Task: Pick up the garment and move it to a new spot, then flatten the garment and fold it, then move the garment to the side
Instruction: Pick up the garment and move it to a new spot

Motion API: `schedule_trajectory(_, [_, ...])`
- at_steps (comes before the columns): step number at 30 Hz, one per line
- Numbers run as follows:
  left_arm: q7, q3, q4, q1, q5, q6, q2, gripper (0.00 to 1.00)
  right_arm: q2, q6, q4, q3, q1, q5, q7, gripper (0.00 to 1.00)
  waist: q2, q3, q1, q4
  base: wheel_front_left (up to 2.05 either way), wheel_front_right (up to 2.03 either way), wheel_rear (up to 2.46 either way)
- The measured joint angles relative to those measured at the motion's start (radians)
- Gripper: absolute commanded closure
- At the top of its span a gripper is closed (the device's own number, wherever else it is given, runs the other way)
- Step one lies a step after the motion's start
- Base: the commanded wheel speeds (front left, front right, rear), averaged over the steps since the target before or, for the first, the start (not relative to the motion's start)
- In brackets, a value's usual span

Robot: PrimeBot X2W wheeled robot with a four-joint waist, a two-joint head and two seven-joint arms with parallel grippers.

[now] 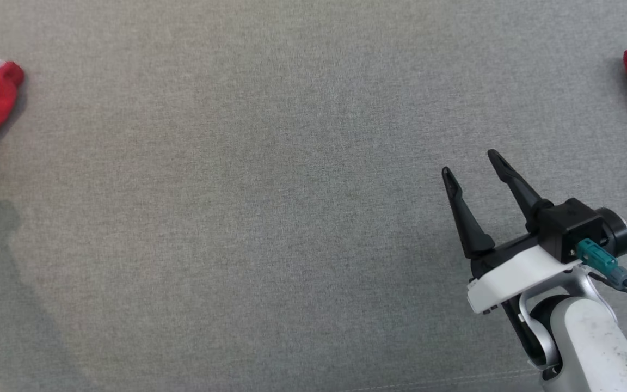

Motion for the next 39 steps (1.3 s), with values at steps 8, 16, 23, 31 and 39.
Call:
schedule_trajectory(8, [0.051, -0.136, -0.184, -0.109, 0.045, -0.010, -0.011, 1.00, 0.052, 0.000, 0.123, 0.025, 0.001, 0.036, -0.087, 0.00, 0.0000, -0.120, -0.0001, -0.013, 0.00, 0.00, 0.00])
schedule_trajectory(16, [0.224, -0.286, -0.443, -0.119, 0.002, -0.011, -0.189, 1.00, 0.075, 0.000, 0.192, 0.014, 0.020, 0.049, -0.133, 0.00, 0.0000, -0.231, -0.0002, -0.070, 0.00, 0.00, 0.00])
schedule_trajectory(23, [0.311, -0.406, -0.572, 0.028, -0.033, -0.009, -0.367, 1.00, 0.090, 0.000, 0.201, 0.012, 0.031, 0.049, -0.144, 0.00, 0.0000, -0.268, -0.0002, -0.163, 0.00, 0.00, 0.00])
schedule_trajectory(31, [0.316, -0.524, -0.495, 0.152, -0.037, 0.002, -0.439, 1.00, 0.099, 0.000, 0.200, 0.019, 0.015, 0.051, -0.158, 0.00, 0.0000, -0.253, -0.0002, -0.280, 0.00, 0.00, 0.00])
schedule_trajectory(39, [0.262, -0.594, -0.374, 0.208, 0.008, 0.019, -0.449, 0.00, 0.105, 0.000, 0.208, -0.004, 0.014, 0.051, -0.176, 0.00, 0.0000, -0.215, -0.0002, -0.360, 0.00, 0.00, 0.00])
